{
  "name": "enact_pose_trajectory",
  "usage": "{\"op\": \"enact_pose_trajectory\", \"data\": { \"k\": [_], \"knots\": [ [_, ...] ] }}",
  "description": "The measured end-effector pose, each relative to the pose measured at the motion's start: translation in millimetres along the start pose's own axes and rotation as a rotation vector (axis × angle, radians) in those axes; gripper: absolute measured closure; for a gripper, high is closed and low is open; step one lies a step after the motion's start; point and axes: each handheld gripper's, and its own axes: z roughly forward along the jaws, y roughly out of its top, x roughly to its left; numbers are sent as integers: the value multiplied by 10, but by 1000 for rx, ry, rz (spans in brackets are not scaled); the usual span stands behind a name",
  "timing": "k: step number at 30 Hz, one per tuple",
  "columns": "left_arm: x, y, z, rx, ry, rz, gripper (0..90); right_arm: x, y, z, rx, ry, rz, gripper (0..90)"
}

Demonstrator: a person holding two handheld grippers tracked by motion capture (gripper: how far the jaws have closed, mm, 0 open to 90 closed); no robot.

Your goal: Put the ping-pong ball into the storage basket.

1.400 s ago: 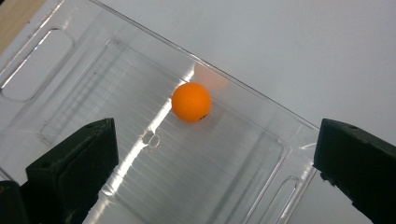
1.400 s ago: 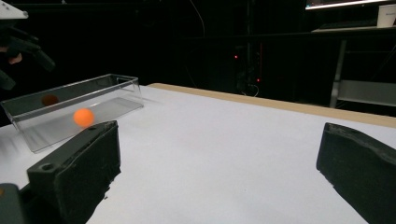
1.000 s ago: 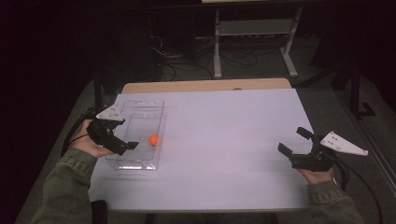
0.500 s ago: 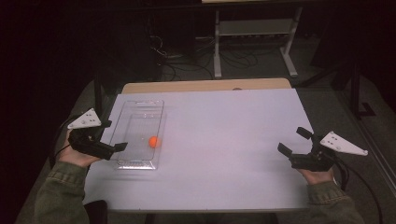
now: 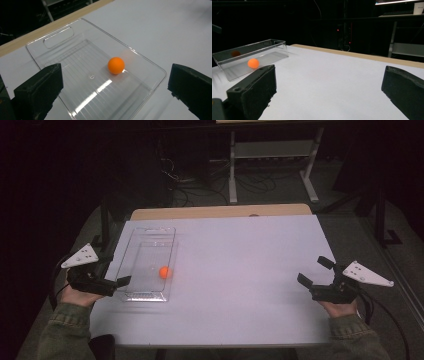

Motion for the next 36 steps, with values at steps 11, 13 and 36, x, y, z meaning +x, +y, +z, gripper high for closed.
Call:
{"op": "enact_pose_trajectory", "data": {
  "k": [11, 13, 36],
  "knots": [
    [-4, -226, 0, -98, 32, -51, 0, 3, 1, -6, -2, -1, 1, 0],
    [-4, -274, -3, -121, 42, -57, 0, 4, 1, -7, -2, -1, 1, 0],
    [-16, -666, 49, -277, 136, -149, 0, 11, 2, -11, -2, -1, 0, 0]
  ]
}}
